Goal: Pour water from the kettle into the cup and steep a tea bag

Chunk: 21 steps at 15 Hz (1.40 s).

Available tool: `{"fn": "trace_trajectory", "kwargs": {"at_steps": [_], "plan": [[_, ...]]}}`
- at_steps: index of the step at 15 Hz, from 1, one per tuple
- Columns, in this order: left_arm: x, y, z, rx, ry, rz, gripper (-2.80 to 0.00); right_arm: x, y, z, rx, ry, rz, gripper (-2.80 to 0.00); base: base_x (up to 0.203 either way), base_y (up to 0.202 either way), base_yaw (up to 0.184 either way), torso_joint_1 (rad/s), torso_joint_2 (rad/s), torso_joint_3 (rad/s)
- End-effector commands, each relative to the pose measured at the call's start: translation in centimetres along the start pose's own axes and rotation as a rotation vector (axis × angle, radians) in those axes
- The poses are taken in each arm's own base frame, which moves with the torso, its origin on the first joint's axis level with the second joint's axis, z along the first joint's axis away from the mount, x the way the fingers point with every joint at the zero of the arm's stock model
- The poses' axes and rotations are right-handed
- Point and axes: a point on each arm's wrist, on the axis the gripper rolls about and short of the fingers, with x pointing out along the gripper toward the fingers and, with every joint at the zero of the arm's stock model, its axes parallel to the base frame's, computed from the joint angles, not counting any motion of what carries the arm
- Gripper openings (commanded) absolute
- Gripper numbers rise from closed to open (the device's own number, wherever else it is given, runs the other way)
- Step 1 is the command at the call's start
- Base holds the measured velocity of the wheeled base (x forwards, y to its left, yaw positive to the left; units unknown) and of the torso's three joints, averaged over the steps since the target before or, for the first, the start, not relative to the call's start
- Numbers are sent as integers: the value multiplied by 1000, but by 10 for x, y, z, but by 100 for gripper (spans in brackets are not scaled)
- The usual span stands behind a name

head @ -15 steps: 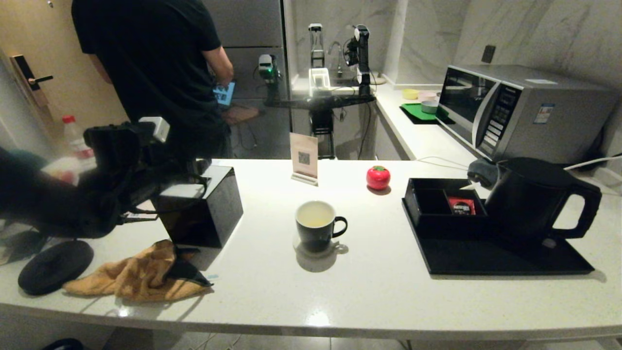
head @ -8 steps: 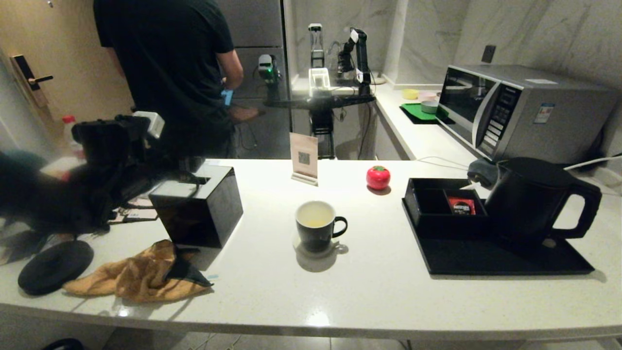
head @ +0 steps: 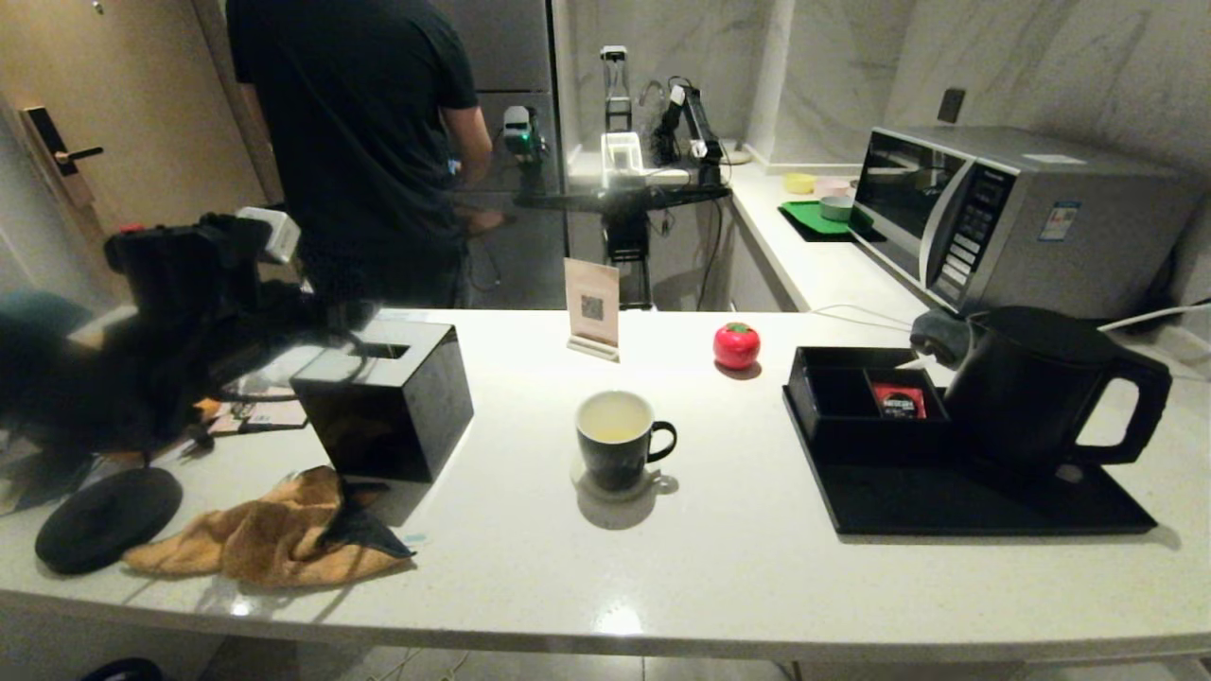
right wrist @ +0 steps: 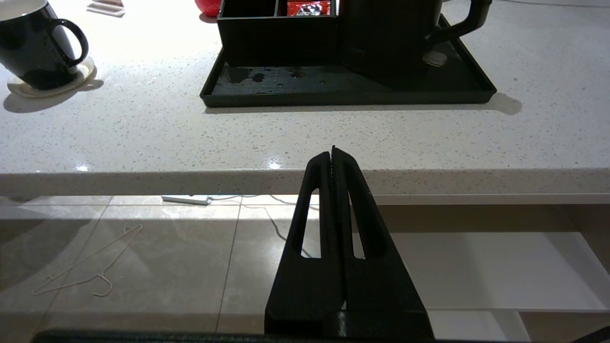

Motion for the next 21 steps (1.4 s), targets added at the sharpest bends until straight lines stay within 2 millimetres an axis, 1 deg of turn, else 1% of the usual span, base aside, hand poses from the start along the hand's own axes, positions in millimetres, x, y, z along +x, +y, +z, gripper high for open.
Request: {"fn": "trace_trajectory", "kwargs": {"at_steps": [1, 6, 10, 14, 16, 19, 21], "plan": [[-1, 4, 2, -1, -13, -9, 0, 0, 0, 0, 0, 1, 0, -280, 0, 0, 0, 0, 0, 0], [-1, 7, 0, -1, -14, -28, 0, 0, 0, 0, 0, 2, 0, -280, 0, 0, 0, 0, 0, 0], [-2, 9, -5, -3, 0, -37, 0, 0, 0, 0, 0, 2, 0, -280, 0, 0, 0, 0, 0, 0], [-3, 18, -4, -5, -8, -47, 0, 0, 0, 0, 0, 2, 0, -280, 0, 0, 0, 0, 0, 0], [-3, 26, -6, 27, -6, -52, 0, 0, 0, 0, 0, 2, 0, -280, 0, 0, 0, 0, 0, 0], [-7, 48, -11, 95, -12, -114, 0, 0, 0, 0, 0, 2, 0, -280, 0, 0, 0, 0, 0, 0], [-8, 55, -16, 143, -5, -151, 0, 0, 0, 0, 0, 2, 0, -280, 0, 0, 0, 0, 0, 0]]}}
